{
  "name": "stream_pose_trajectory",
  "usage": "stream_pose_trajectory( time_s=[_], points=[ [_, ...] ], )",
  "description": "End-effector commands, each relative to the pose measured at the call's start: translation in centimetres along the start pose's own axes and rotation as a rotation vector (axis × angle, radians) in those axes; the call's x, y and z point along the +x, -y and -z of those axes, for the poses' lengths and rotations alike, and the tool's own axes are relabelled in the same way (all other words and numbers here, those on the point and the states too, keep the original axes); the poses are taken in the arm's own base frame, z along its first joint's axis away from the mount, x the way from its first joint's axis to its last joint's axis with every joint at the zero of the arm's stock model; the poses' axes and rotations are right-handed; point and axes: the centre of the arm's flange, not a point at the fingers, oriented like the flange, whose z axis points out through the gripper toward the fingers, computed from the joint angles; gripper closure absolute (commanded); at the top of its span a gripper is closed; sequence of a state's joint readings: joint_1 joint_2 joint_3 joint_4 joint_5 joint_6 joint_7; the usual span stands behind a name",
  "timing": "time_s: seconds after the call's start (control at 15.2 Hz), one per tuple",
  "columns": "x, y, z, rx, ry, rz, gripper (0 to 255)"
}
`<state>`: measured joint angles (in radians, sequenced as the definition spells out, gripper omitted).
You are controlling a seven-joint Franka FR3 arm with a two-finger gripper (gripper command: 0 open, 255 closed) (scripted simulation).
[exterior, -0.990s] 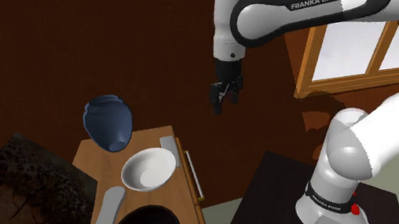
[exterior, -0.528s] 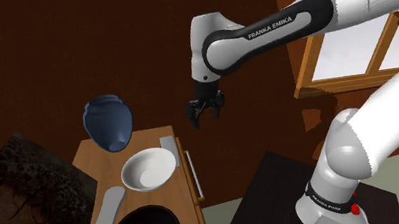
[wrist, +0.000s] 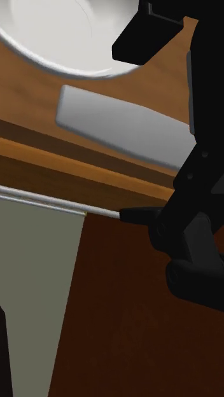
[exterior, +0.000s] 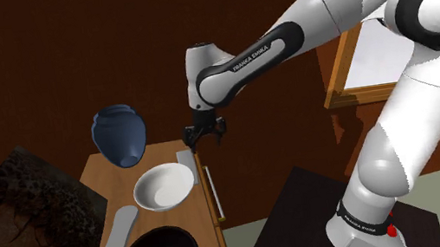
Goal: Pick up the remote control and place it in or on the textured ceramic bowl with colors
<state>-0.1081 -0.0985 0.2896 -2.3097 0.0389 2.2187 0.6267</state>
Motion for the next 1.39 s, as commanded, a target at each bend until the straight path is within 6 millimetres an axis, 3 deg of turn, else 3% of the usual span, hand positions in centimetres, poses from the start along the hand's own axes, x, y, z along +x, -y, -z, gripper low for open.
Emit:
stream_pose_trajectory(
  time_s=[0.0, 0.53, 1.06, 1.32],
  points=[
    [1.6, 0.9, -1.9, 0.001, -0.002, -0.046, 0],
    [8.6, 4.1, -9.0, 0.002, -0.008, -0.219, 0],
    [8.9, 4.2, -13.3, 0.002, -0.008, -0.226, 0],
    [8.9, 4.2, -13.3, 0.002, -0.008, -0.226, 0]
  ],
)
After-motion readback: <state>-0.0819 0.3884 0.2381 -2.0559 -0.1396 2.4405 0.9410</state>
